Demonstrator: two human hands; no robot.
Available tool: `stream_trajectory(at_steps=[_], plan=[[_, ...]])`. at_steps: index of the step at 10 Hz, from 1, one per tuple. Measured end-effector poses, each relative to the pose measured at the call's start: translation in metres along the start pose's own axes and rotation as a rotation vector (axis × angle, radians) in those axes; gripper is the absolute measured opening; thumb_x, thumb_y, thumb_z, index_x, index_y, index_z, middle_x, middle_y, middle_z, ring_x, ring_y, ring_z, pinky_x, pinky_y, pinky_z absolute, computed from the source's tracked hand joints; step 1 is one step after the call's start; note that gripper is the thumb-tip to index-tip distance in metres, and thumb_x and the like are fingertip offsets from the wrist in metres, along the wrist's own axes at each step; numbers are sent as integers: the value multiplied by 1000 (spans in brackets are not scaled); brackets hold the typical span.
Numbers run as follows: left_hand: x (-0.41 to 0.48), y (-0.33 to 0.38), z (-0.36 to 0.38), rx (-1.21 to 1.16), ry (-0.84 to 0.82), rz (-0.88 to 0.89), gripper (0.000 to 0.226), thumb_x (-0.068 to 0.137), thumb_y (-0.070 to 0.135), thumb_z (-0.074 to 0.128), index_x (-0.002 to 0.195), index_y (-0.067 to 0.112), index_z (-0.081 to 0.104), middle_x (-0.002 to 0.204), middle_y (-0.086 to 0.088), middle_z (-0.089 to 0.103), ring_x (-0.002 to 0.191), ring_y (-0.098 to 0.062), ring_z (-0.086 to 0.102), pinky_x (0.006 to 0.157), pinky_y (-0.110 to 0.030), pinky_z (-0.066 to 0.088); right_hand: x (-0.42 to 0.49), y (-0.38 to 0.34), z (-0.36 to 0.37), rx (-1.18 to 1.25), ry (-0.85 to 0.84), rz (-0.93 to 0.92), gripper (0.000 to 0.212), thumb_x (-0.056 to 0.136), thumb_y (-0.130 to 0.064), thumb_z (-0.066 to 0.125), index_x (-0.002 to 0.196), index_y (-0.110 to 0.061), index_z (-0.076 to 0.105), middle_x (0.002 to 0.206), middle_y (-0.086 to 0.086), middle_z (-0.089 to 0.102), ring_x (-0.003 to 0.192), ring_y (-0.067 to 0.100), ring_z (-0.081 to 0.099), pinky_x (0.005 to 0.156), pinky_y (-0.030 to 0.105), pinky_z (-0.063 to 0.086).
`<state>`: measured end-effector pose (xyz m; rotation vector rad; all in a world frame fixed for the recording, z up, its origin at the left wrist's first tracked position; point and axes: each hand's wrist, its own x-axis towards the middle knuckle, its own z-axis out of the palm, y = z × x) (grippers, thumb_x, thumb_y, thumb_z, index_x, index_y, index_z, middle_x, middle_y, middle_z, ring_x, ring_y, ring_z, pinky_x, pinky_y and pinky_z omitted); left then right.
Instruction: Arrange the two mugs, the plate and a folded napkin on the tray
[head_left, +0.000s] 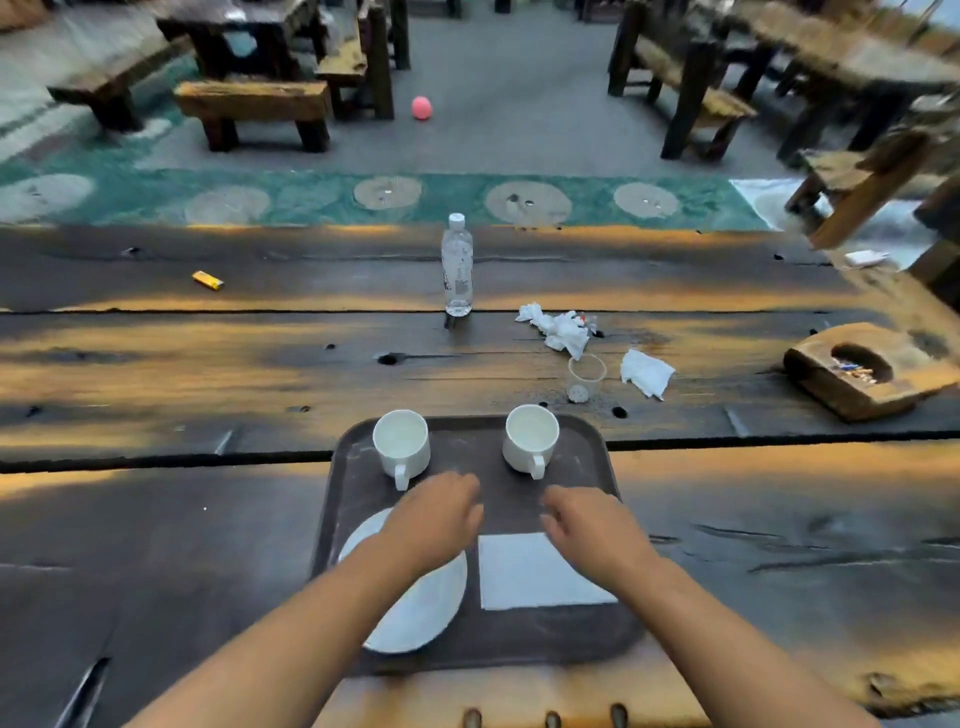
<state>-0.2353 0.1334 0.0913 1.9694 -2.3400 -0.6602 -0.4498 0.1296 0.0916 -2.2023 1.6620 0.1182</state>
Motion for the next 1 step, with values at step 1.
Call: stream_trajectory(at_steps=[1], plan=[[17, -17, -71, 63, 172, 32, 23, 99, 31, 45, 105, 13, 59, 108, -8, 65, 100, -31, 61, 75, -37, 48, 17, -25, -66, -12, 143, 4, 19, 98, -34, 47, 95, -20, 60, 92, 3, 70, 90, 31, 65, 67, 38, 48]])
